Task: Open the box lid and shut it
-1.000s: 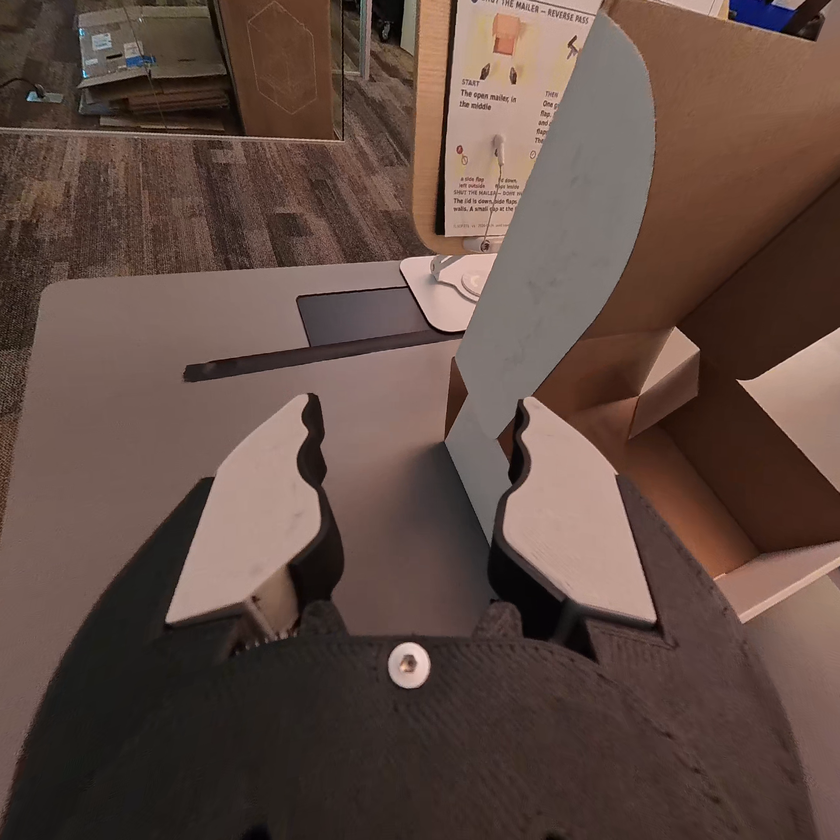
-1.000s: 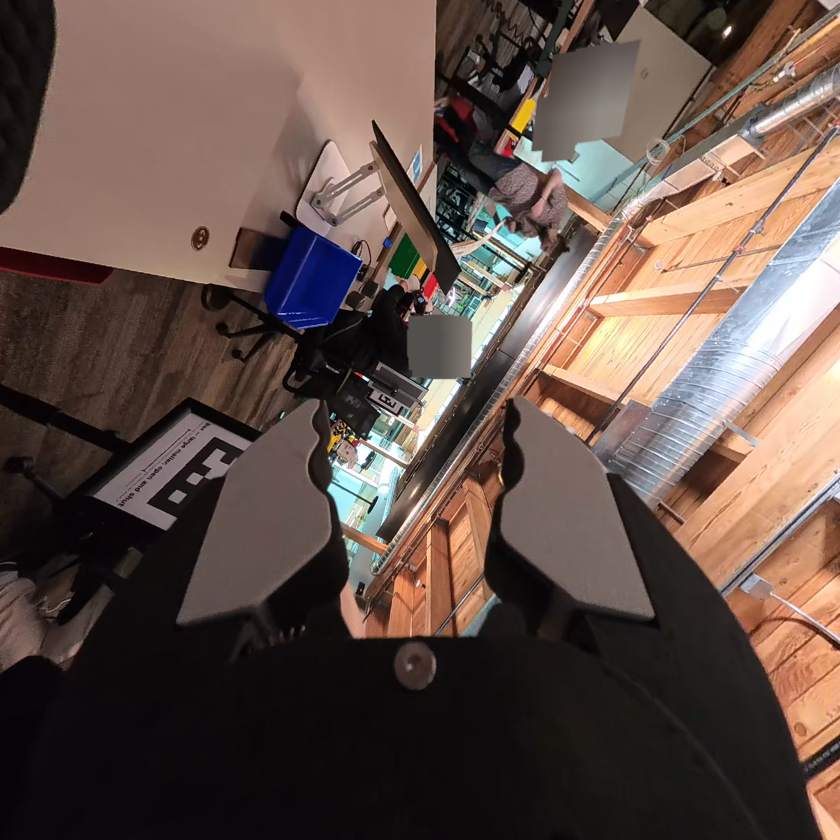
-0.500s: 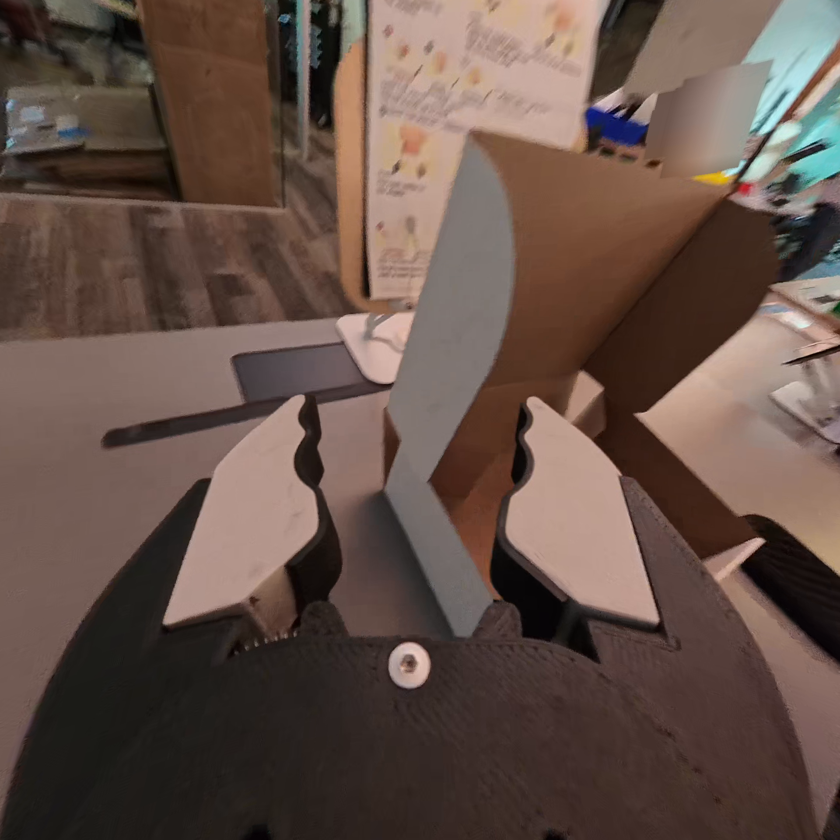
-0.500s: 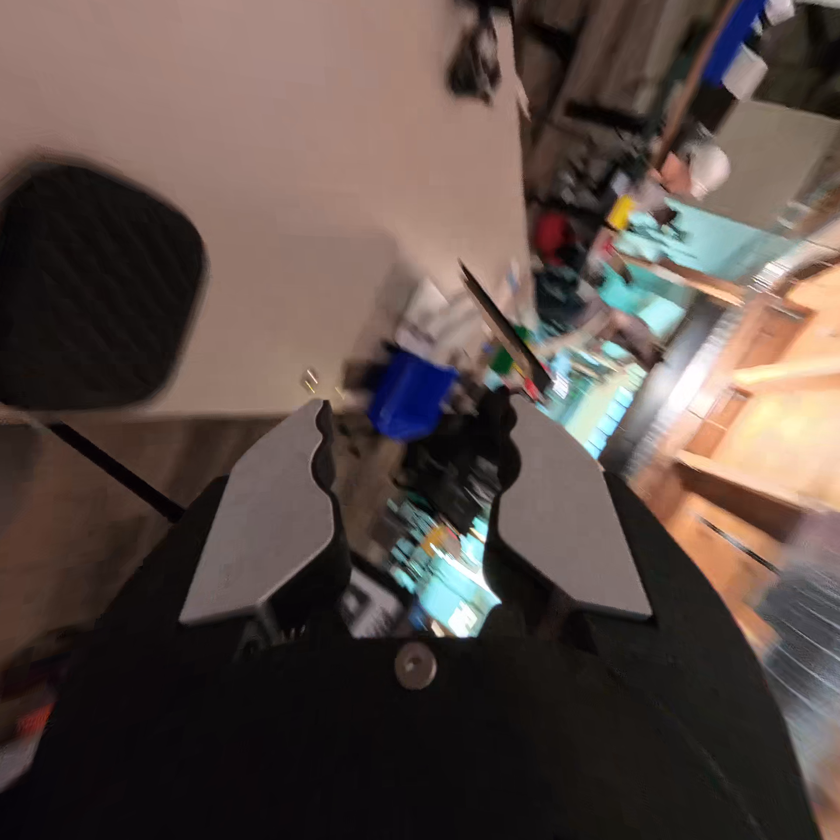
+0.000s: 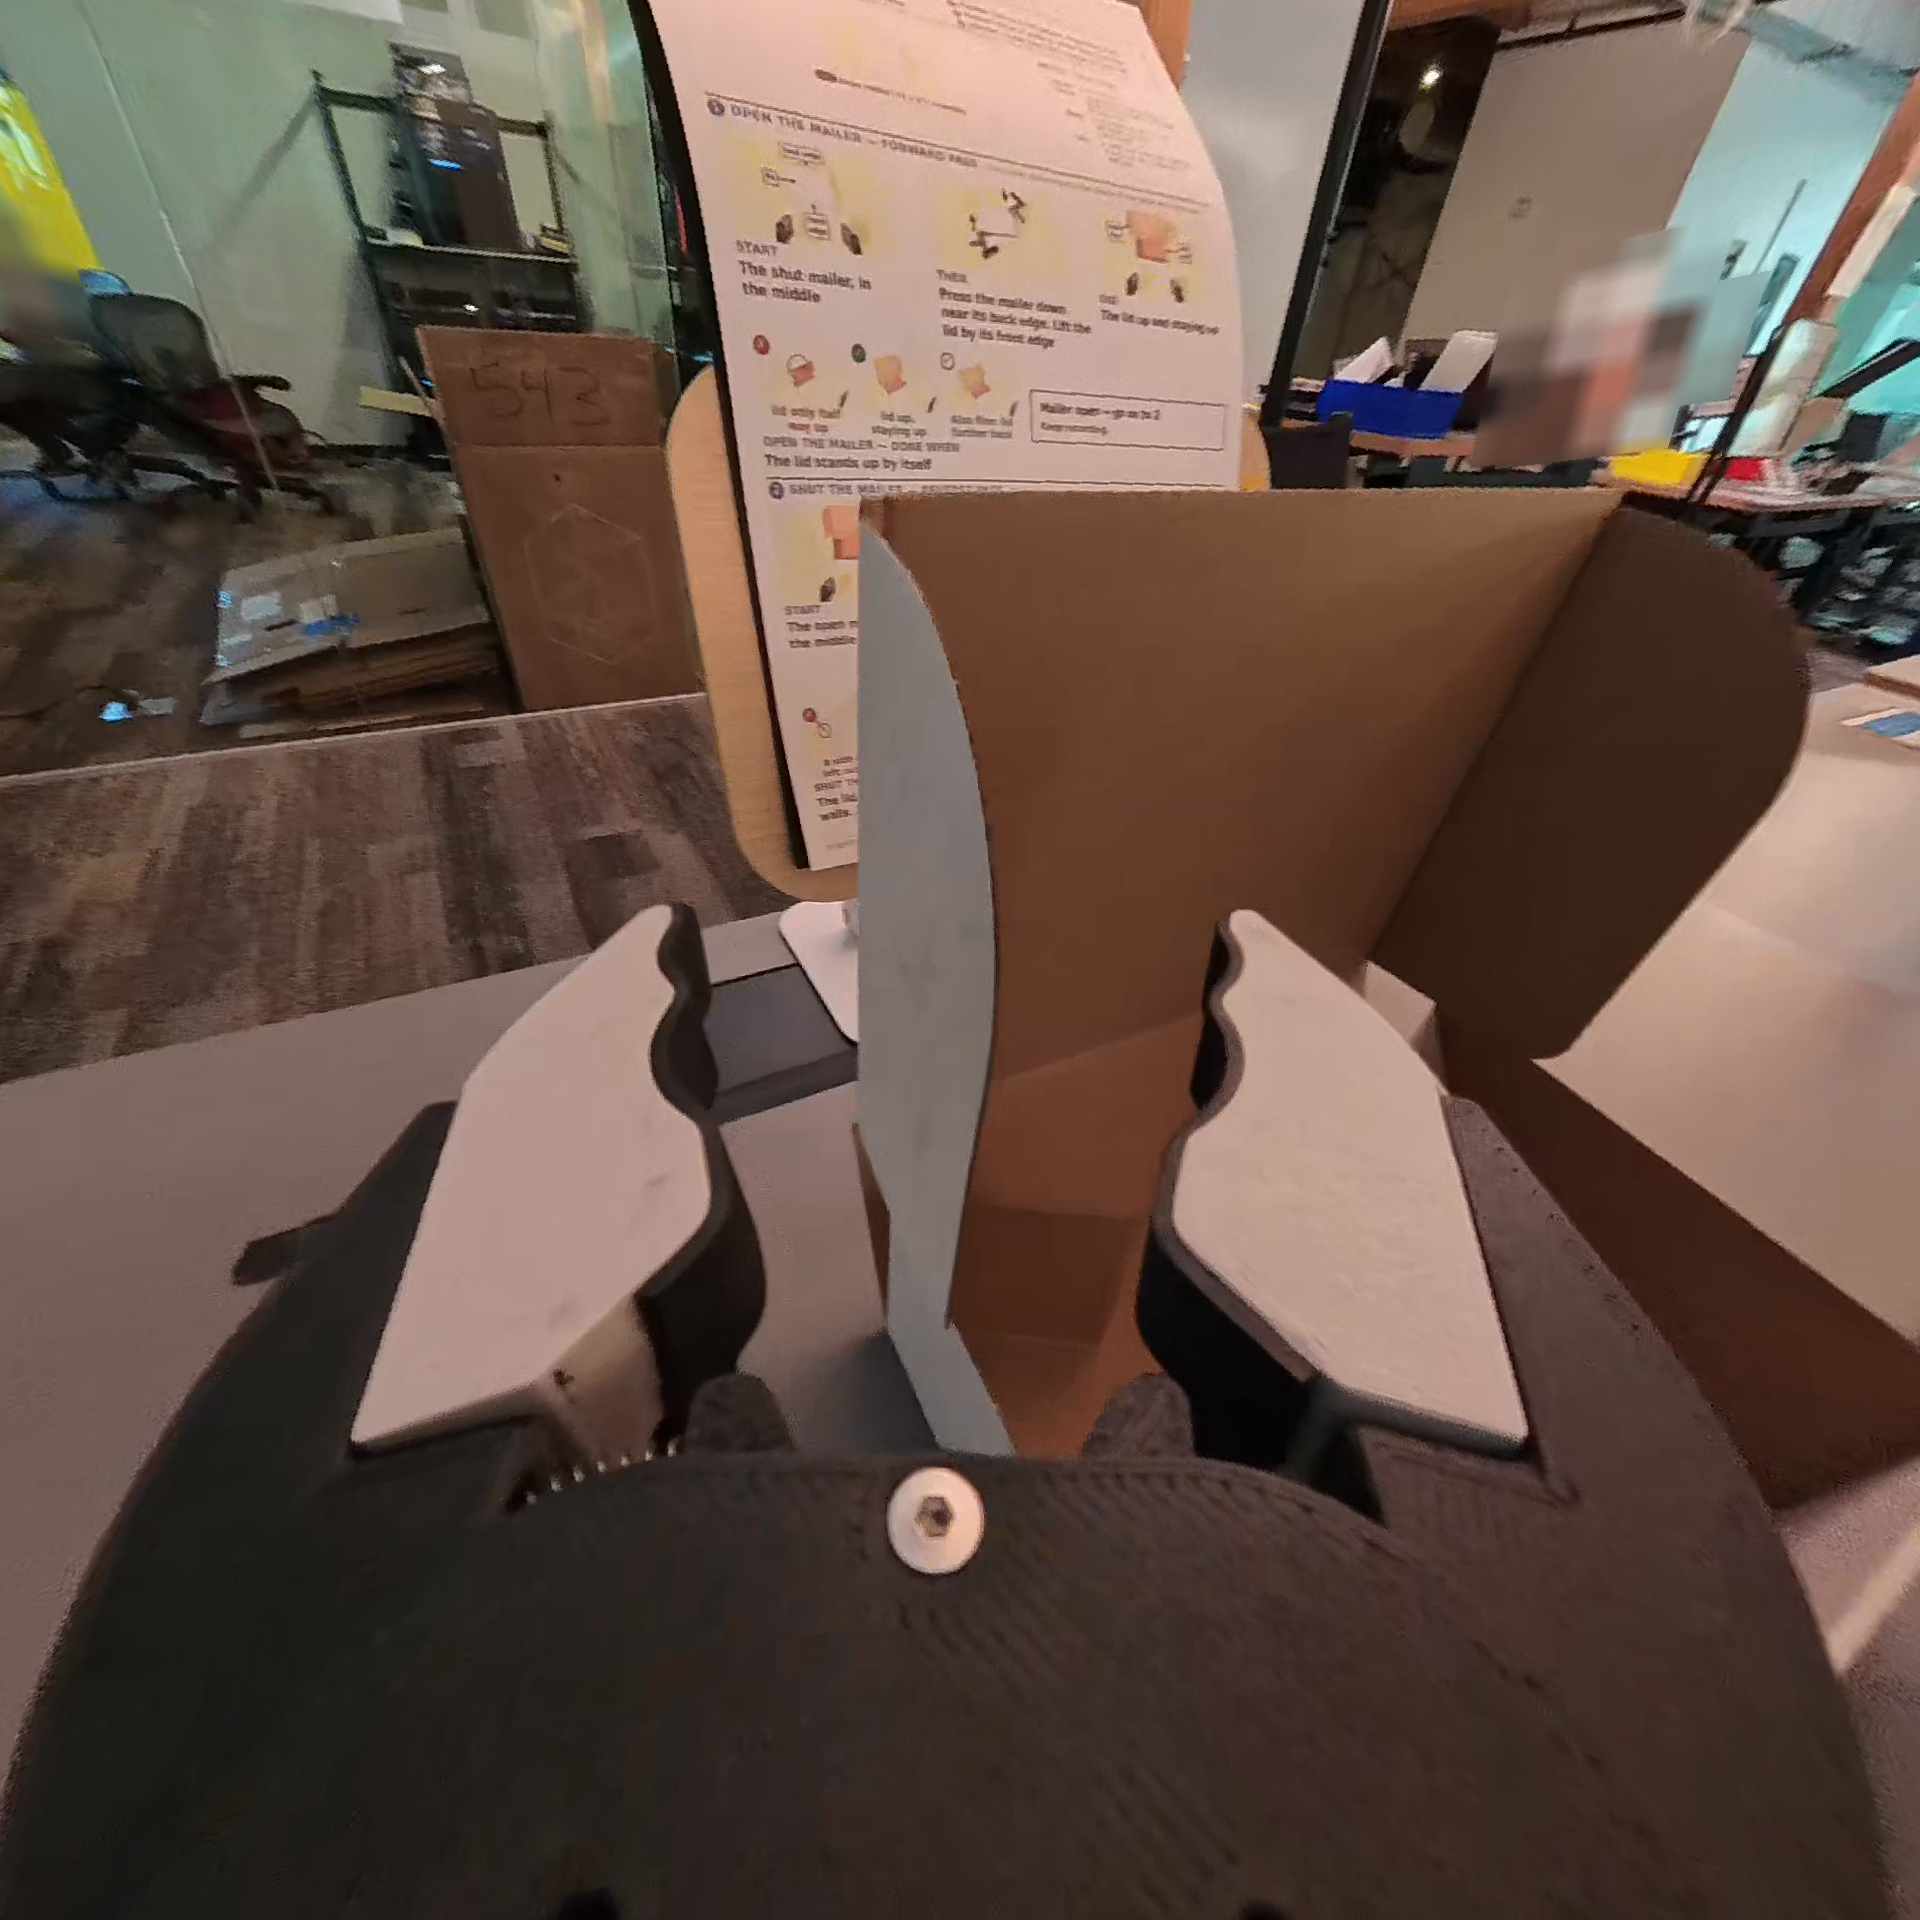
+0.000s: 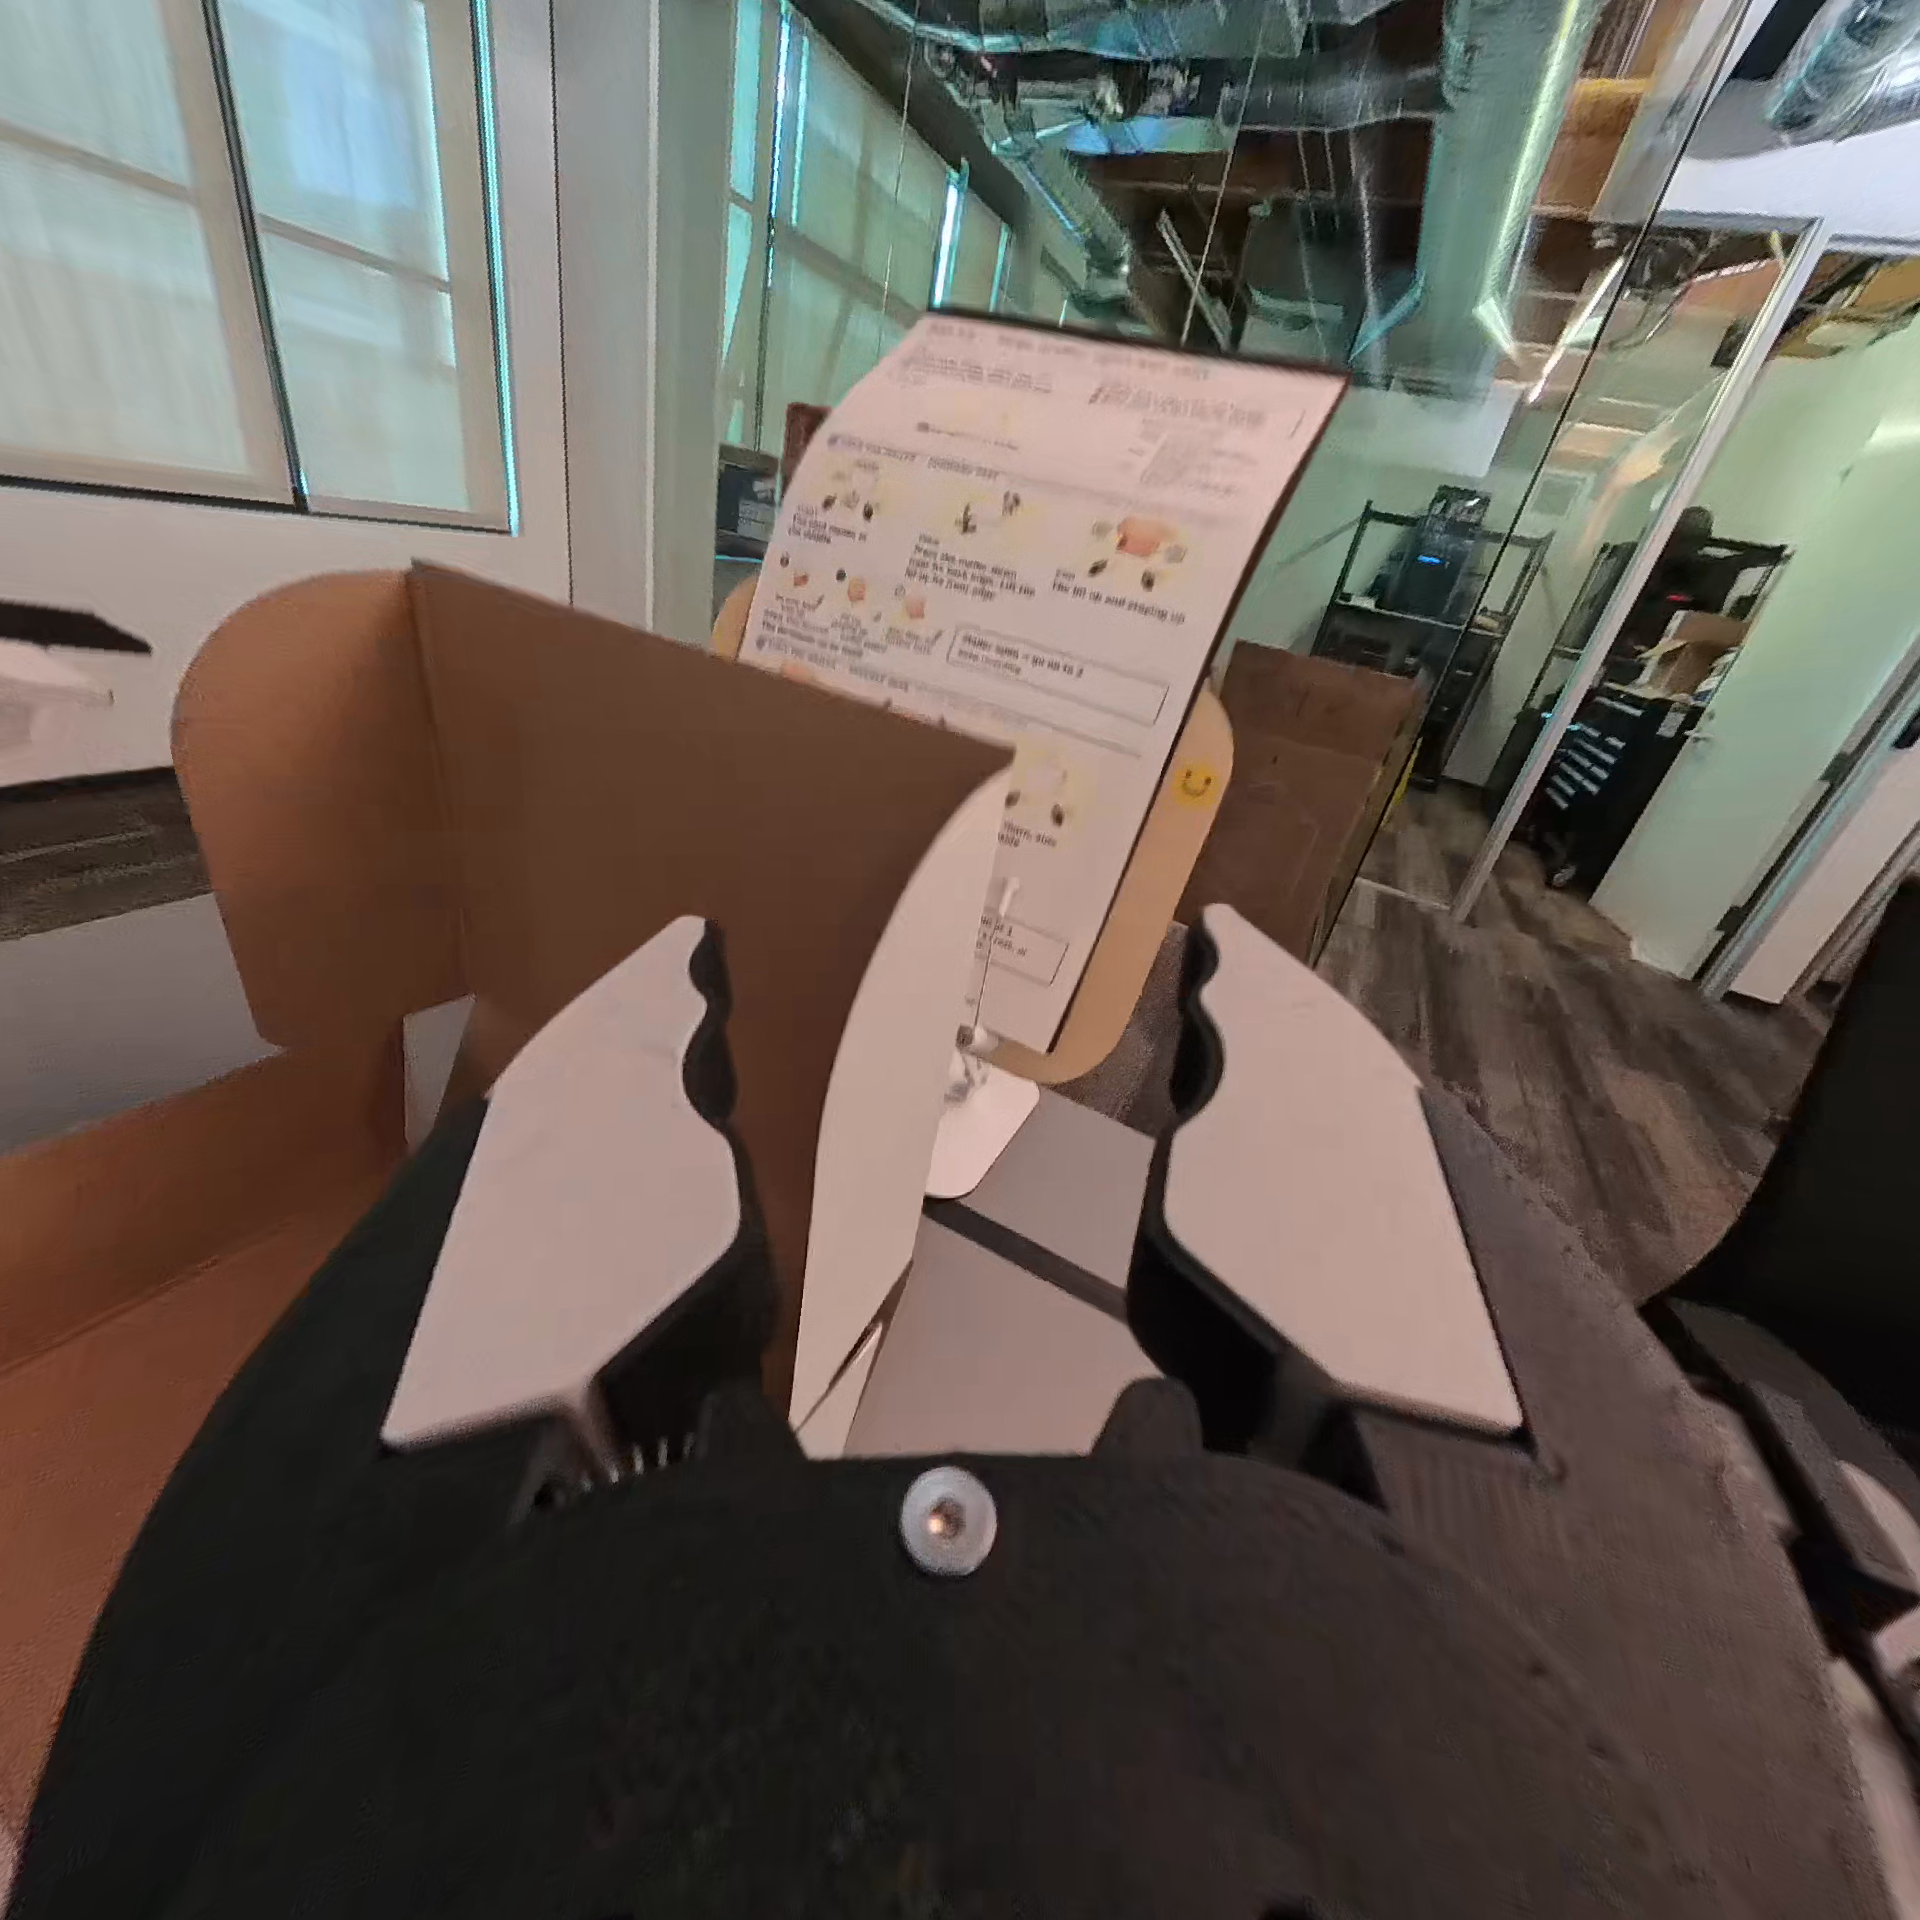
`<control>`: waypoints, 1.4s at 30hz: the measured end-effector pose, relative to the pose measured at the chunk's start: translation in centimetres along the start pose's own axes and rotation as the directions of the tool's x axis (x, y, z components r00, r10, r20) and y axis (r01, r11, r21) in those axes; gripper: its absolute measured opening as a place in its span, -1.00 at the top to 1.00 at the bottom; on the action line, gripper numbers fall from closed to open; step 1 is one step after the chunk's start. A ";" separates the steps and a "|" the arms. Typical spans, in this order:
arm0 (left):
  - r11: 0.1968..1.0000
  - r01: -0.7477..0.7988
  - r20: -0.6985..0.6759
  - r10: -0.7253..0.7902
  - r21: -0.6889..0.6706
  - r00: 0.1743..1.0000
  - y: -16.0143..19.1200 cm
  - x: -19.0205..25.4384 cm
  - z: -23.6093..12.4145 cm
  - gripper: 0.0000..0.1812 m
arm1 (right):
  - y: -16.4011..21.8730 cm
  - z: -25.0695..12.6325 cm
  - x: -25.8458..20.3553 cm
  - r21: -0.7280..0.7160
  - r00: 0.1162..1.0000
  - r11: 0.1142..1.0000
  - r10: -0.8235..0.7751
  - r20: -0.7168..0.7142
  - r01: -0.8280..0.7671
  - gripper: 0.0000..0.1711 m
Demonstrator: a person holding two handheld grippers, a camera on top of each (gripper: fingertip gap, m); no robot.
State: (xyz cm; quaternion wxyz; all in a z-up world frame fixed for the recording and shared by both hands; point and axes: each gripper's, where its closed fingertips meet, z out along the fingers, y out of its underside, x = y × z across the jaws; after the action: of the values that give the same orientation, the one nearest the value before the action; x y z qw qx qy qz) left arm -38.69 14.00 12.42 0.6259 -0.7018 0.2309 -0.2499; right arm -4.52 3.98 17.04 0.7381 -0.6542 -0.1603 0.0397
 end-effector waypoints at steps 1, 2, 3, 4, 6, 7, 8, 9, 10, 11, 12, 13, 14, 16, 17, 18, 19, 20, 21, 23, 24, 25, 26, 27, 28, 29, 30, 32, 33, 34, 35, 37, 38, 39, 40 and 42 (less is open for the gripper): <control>1.000 -0.017 0.012 0.017 0.007 1.000 -0.1 -0.1 0.1 0.00 | 0.6 0.3 0.1 0.026 1.000 1.000 0.002 0.000 -0.002 0.05; 0.999 -0.033 0.020 0.033 0.015 0.999 -0.2 -0.2 0.2 0.01 | 0.9 0.8 0.0 0.047 1.000 0.999 -0.013 0.011 0.013 0.05; 0.999 -0.050 0.023 0.050 0.018 0.998 -0.2 -0.1 0.3 0.01 | 1.5 1.2 0.2 0.032 0.999 0.999 -0.037 0.003 0.037 0.05; 0.998 -0.066 0.026 0.066 0.015 0.997 -0.2 -0.1 0.4 0.02 | 1.9 1.5 0.6 0.012 0.998 0.999 -0.047 -0.033 0.047 0.05; 0.996 -0.088 0.033 0.088 -0.008 0.996 0.0 -0.1 0.7 0.03 | 2.4 1.8 0.4 0.013 0.999 0.999 -0.034 -0.041 0.035 0.05; 0.996 -0.091 0.027 0.091 -0.009 0.995 0.0 0.0 0.8 0.03 | 2.7 1.9 0.2 0.009 0.999 1.000 -0.020 -0.035 0.020 0.06; 0.996 -0.087 0.011 0.087 -0.004 0.996 -0.1 0.2 1.0 0.05 | 3.1 2.1 0.1 -0.008 0.999 1.000 -0.011 -0.044 0.011 0.05; 0.997 -0.078 -0.009 0.078 -0.007 0.997 0.0 0.6 1.2 0.07 | 3.6 2.1 0.4 -0.029 0.997 1.000 -0.009 -0.072 0.007 0.05; 0.997 -0.069 -0.016 0.069 -0.017 0.997 0.2 0.7 1.4 0.08 | 4.0 2.0 0.5 -0.038 0.996 0.999 -0.019 -0.093 0.015 0.06; 0.998 -0.063 -0.008 0.063 -0.026 0.998 0.5 0.6 1.5 0.08 | 4.4 2.0 0.4 -0.052 0.995 0.998 -0.028 -0.094 0.023 0.07; 0.998 -0.059 0.004 0.059 -0.037 0.998 0.7 0.4 1.6 0.08 | 5.0 2.1 0.2 -0.089 0.996 0.996 -0.020 -0.087 0.012 0.07; 0.997 -0.053 0.015 0.053 -0.051 0.998 1.0 0.2 1.7 0.08 | 5.7 2.2 -0.1 -0.133 0.998 0.991 0.002 -0.068 -0.011 0.08; 0.997 -0.044 0.023 0.046 -0.063 0.999 1.3 0.1 1.8 0.08 | 6.1 2.2 -0.3 -0.162 0.998 0.986 0.034 -0.053 -0.042 0.07; 0.996 -0.025 0.021 0.027 -0.089 0.999 1.8 0.1 2.0 0.08 | 6.2 2.3 -0.9 -0.167 0.996 0.982 0.091 -0.018 -0.093 0.08; 0.994 -0.017 0.019 0.019 -0.106 1.000 2.1 0.2 2.0 0.08 | 6.3 2.3 -1.0 -0.176 0.994 0.979 0.106 -0.015 -0.107 0.09; 0.992 -0.012 0.020 0.015 -0.124 1.000 2.4 0.2 2.1 0.08 | 6.4 2.2 -0.9 -0.186 0.994 0.977 0.106 -0.019 -0.108 0.09; 0.991 -0.014 0.016 0.016 -0.133 1.000 2.6 0.3 2.2 0.08 | 6.5 2.2 -0.8 -0.194 0.995 0.976 0.098 -0.024 -0.101 0.09; 0.990 -0.017 0.015 0.019 -0.139 1.000 2.7 0.4 2.2 0.09 | 6.5 2.2 -0.7 -0.197 0.995 0.976 0.090 -0.032 -0.095 0.09; 0.990 -0.020 0.016 0.023 -0.142 1.000 2.7 0.4 2.3 0.08 | 6.5 2.2 -0.6 -0.197 0.996 0.976 0.085 -0.038 -0.091 0.09; 0.988 -0.026 0.016 0.029 -0.151 0.999 2.9 0.6 2.4 0.09 | 6.6 2.2 -0.7 -0.205 0.996 0.974 0.086 -0.036 -0.092 0.10; 0.987 -0.028 0.016 0.031 -0.156 0.999 3.0 0.6 2.5 0.09 | 6.7 2.2 -0.8 -0.208 0.996 0.974 0.088 -0.029 -0.092 0.11; 0.987 -0.030 0.015 0.033 -0.157 0.999 3.1 0.6 2.5 0.09 | 6.7 2.3 -1.0 -0.209 0.996 0.974 0.086 -0.024 -0.089 0.11; 0.987 -0.031 0.014 0.034 -0.158 0.999 3.1 0.7 2.6 0.10 | 6.8 2.4 -1.1 -0.211 0.997 0.974 0.080 -0.018 -0.082 0.12; 0.987 -0.030 0.013 0.033 -0.158 0.999 3.2 0.7 2.7 0.11 | 7.0 2.6 -1.4 -0.213 0.998 0.975 0.069 -0.009 -0.069 0.14; 0.987 -0.028 0.011 0.030 -0.158 0.999 3.3 0.7 2.8 0.12 | 7.2 2.7 -1.4 -0.222 0.998 0.973 0.059 -0.009 -0.059 0.14; 0.987 -0.024 0.011 0.026 -0.160 1.000 3.4 0.7 2.9 0.12 | 7.5 2.8 -1.5 -0.233 0.999 0.971 0.050 -0.012 -0.051 0.14; 0.987 -0.022 0.012 0.024 -0.162 1.000 3.5 0.7 3.0 0.13 | 7.7 2.9 -1.5 -0.242 0.999 0.969 0.041 -0.011 -0.043 0.14; 0.986 -0.024 0.013 0.026 -0.162 1.000 3.5 0.8 3.1 0.15 | 7.9 3.1 -1.7 -0.243 0.999 0.969 0.036 -0.012 -0.037 0.17; 0.987 -0.030 0.017 0.033 -0.156 0.999 3.5 0.8 3.1 0.17 | 8.0 3.3 -1.8 -0.240 0.999 0.970 0.039 -0.008 -0.040 0.19; 0.989 -0.049 0.026 0.053 -0.142 0.998 3.2 0.7 3.2 0.22 | 8.2 3.5 -2.1 -0.237 0.999 0.971 0.043 0.002 -0.042 0.24; 0.989 -0.086 0.043 0.091 -0.119 0.995 2.8 0.6 3.2 0.30 | 8.4 3.7 -2.5 -0.237 0.999 0.971 0.038 0.021 -0.032 0.29; 0.984 -0.151 0.101 0.160 -0.093 0.982 2.2 0.1 3.2 0.40 | 9.1 4.3 -2.8 -0.262 1.000 0.965 0.015 0.027 -0.008 0.37; 0.982 -0.161 0.126 0.173 -0.097 0.977 2.2 0.0 3.2 0.42 | 9.4 4.5 -2.8 -0.274 1.000 0.962 0.003 0.015 0.002 0.38; 0.981 -0.162 0.134 0.176 -0.107 0.975 2.4 0.0 3.4 0.45 | 9.6 4.7 -2.9 -0.279 1.000 0.960 -0.007 0.010 0.009 0.40; 0.980 -0.156 0.126 0.171 -0.120 0.977 2.8 0.2 3.5 0.48 | 9.7 4.8 -3.0 -0.280 1.000 0.960 -0.010 0.009 0.012 0.45; 0.980 -0.139 0.105 0.154 -0.141 0.982 3.4 0.5 4.0 0.59 | 9.5 4.9 -3.1 -0.268 1.000 0.963 -0.011 -0.002 0.009 0.53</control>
State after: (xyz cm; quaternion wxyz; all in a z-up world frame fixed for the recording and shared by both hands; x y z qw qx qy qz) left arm -35.78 16.43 8.71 0.6069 -0.7362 0.2614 -0.1460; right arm -7.46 9.18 7.61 0.6431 -0.7474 -0.1661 0.0127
